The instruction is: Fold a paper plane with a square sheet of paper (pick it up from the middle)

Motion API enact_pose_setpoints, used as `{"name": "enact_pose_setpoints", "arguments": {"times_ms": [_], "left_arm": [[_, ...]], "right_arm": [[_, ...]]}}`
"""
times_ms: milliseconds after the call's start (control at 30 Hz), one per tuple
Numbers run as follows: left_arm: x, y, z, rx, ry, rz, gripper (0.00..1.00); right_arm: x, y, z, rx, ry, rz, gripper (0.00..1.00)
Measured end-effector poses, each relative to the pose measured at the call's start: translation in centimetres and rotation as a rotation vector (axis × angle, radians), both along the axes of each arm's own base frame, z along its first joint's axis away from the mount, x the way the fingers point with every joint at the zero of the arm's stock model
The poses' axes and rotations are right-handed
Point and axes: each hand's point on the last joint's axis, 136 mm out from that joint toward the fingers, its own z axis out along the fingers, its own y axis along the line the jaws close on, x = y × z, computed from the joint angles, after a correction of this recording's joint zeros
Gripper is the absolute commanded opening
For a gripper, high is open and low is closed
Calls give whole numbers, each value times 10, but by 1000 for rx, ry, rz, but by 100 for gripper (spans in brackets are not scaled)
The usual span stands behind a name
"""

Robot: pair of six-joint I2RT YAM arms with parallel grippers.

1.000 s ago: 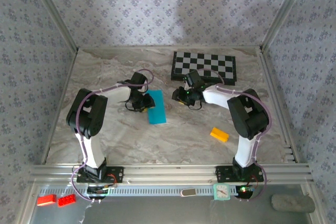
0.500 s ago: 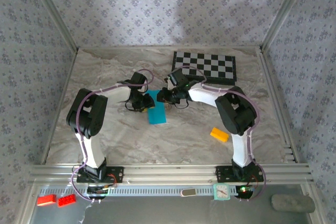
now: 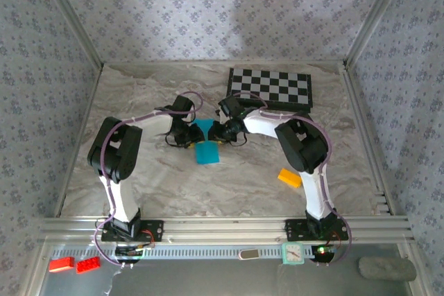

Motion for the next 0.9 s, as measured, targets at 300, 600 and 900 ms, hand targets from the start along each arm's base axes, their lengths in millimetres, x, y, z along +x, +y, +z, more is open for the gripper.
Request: {"name": "enact_pose_setpoints", "arguments": {"times_ms": [300, 600, 900], "left_arm": [[3, -1, 9, -5, -12, 2, 33], [7, 23, 38, 93, -86, 61, 35], [18, -6, 82, -126, -154, 66, 19]], "right_arm": [[2, -6, -5, -51, 23, -9, 18], [2, -7, -8, -75, 42, -10, 16], [2, -7, -9, -86, 57, -10, 13]]}}
